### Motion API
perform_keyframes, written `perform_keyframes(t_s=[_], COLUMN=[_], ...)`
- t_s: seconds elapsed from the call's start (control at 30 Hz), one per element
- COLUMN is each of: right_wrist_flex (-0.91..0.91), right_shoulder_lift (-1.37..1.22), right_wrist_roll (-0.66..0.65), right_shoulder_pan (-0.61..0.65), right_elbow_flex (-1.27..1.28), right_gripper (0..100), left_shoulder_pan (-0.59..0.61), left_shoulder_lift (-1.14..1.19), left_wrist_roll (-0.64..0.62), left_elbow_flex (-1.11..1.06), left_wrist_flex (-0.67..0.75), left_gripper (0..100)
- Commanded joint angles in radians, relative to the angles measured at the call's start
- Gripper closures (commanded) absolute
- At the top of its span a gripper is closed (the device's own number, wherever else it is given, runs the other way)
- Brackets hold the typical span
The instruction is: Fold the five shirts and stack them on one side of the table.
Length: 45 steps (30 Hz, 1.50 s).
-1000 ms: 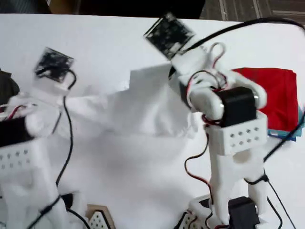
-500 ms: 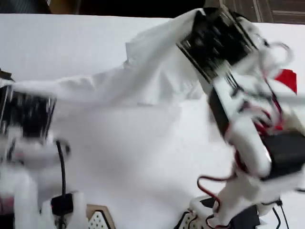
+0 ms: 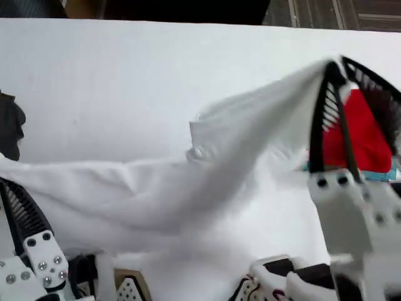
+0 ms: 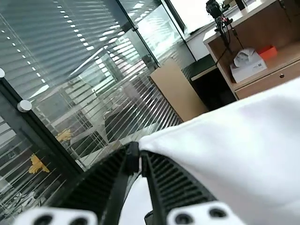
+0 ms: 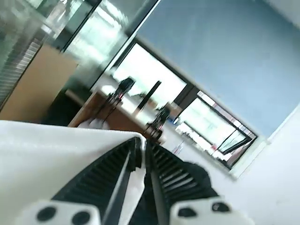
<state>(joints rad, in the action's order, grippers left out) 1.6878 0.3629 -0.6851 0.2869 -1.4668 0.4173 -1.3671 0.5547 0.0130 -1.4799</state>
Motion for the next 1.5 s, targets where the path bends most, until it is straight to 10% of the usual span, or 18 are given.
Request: perform_keyframes(t_s=[0.0,0.8,1.17,1.47], right_wrist_flex=[0.002,-0.128,-0.503,-0.834], right_shoulder_lift=[0.048,0.191,0.191,0.134], right_wrist_roll=[-0.009,0.0,-0.008,-0.008], right_shoulder_pan=[-0.041,-0.022,-0.015,-0.048], right_elbow_flex=[-0.02,0.446,1.06,1.393], right_gripper=[97.8,97.8,97.8,97.8], left_shoulder_pan=[0.006,0.0,-0.068,-0.109], left_shoulder_lift=[0.0,0.002,0.028,0.437], left_wrist_roll=[-0.009,-0.044,-0.04,-0.041], left_elbow_flex=[0.018,-0.259,-0.673,-0.584], left_wrist_flex=[0.028,0.196,0.572,0.726], left_gripper=[98,98,98,98])
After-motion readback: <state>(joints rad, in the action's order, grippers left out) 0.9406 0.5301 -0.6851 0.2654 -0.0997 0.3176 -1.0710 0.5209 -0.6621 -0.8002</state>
